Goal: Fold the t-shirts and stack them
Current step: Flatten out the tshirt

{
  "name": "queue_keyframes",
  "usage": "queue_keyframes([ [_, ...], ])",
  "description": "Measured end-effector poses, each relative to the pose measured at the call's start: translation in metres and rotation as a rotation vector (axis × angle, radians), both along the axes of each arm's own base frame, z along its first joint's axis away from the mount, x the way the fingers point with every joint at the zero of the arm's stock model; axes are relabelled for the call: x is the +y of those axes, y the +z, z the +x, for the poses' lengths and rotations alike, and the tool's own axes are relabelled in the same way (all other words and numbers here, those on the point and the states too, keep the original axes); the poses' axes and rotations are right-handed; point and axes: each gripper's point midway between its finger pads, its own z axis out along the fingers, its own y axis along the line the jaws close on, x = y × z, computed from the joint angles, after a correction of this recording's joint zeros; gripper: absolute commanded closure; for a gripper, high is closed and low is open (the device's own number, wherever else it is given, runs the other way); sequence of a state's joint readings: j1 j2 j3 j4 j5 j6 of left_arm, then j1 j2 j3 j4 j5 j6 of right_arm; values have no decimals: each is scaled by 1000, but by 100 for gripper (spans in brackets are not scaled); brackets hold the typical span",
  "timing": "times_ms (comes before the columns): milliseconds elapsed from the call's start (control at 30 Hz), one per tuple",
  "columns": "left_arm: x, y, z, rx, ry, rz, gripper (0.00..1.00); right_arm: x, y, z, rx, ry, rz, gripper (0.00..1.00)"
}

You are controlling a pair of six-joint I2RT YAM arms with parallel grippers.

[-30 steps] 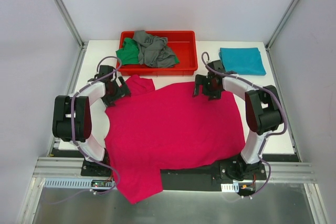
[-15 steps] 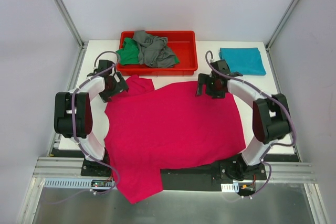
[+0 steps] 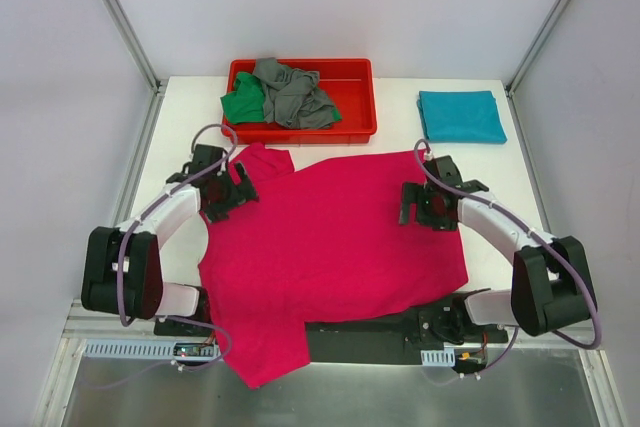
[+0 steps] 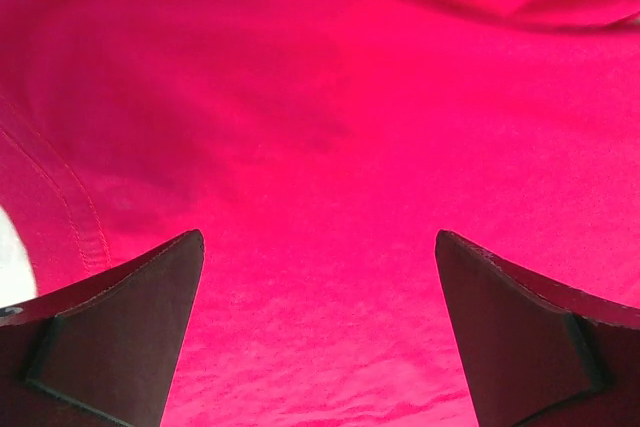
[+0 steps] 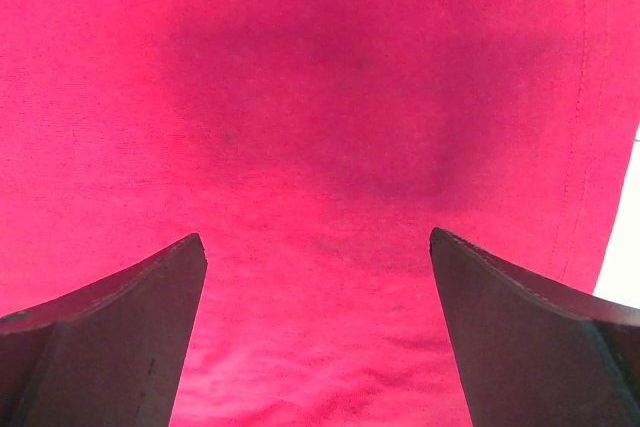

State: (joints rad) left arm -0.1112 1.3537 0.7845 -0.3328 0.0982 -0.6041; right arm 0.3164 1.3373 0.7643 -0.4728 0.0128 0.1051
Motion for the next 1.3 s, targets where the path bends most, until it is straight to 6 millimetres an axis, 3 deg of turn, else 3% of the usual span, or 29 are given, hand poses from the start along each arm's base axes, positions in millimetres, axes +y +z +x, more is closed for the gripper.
queue_keyframes([
  [167,-5,-33,-27,120,-2,2,1,-6,-13,2,28,-27,-9,4],
  [267,-4,-33,-18,120,17,9,1,-7,-24,6,66,-39,-18,4],
  [633,14,-33,31,119,88,50,1,0,-21,51,56,-69,20,4],
  [833,23,-33,48,108,111,85,1,7,-18,58,46,-52,58,4],
  [1000,31,-31,56,97,126,104,1,12,-10,56,26,-35,90,4],
  [1100,30,-29,57,91,107,107,1,5,6,45,-18,-52,88,4],
  [1233,25,-15,56,54,85,80,1,-17,32,24,-100,-166,66,4],
  [1300,23,-3,52,14,76,67,1,-28,35,10,-123,-217,57,4],
])
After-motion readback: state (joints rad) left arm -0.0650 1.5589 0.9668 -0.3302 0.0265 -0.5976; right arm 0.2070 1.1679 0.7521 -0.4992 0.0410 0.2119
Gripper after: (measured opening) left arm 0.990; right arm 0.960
